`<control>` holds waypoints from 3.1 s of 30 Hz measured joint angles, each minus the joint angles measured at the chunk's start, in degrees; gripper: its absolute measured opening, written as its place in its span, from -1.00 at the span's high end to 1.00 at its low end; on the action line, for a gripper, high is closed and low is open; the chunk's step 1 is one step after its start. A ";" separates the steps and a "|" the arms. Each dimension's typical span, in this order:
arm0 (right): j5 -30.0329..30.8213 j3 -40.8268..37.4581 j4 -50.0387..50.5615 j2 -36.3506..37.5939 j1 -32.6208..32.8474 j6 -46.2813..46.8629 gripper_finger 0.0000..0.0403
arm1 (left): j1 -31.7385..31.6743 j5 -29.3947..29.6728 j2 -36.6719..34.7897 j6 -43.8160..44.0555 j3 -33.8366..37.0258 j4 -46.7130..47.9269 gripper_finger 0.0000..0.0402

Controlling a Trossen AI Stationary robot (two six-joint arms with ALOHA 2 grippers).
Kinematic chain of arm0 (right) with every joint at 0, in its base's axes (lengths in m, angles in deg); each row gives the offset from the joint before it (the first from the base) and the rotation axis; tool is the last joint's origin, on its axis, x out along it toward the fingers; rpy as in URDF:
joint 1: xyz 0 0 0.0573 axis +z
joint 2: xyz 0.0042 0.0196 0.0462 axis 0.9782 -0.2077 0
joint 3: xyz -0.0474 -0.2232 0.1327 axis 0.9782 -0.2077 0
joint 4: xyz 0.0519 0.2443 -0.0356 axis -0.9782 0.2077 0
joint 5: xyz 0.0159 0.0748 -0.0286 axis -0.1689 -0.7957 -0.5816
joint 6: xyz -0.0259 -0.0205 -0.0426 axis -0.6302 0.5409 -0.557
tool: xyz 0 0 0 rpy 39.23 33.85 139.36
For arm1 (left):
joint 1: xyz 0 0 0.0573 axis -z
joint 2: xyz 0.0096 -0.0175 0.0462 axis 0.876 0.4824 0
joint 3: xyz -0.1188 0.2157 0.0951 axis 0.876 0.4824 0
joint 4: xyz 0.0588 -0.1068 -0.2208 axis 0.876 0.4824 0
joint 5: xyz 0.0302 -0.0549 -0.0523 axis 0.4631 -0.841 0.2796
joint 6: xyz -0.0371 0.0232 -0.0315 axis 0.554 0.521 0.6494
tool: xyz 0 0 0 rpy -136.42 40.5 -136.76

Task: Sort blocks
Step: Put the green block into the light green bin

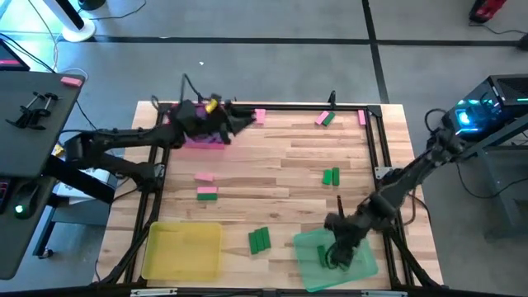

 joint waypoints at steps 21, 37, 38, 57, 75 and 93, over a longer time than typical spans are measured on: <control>28.28 -14.05 -8.78 0.97 -75.49 -18.35 0.93 | -10.13 -11.20 -2.60 4.35 -0.02 12.22 0.12; 30.98 -16.93 -18.59 -8.27 -79.69 -15.72 1.00 | -10.11 -8.04 -2.60 5.68 -0.02 12.17 0.12; 30.29 -16.93 -19.09 -9.25 -80.47 -15.61 1.00 | -10.11 -7.39 -2.60 5.42 -0.01 12.24 0.12; 28.76 -16.93 -22.07 -11.41 -82.60 -15.62 1.00 | -10.24 -6.13 -2.60 4.21 0.00 12.47 0.12; 25.92 -16.93 -26.72 -14.78 -86.30 -17.40 1.00 | -10.24 -5.79 -2.60 1.29 0.02 14.33 0.12; 11.48 -16.73 -25.50 -15.84 -81.53 -20.23 1.00 | -10.24 -5.79 -2.61 2.73 0.02 15.45 0.12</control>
